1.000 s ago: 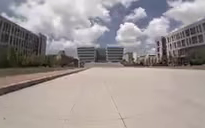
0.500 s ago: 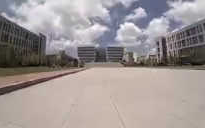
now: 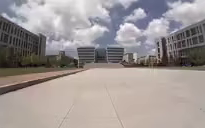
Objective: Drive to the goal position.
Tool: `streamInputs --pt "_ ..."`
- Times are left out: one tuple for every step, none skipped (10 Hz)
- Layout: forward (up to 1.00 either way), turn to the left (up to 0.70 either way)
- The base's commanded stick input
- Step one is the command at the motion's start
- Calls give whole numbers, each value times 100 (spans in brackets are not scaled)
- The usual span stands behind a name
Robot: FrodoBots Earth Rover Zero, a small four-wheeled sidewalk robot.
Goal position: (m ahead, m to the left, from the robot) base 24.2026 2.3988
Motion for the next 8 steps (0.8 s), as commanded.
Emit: streamInputs --pt "70 0" --pt "70 0" --pt "70 0" --pt "70 0" --pt "70 0" --pt "70 0" --pt "70 0" --pt "70 0"
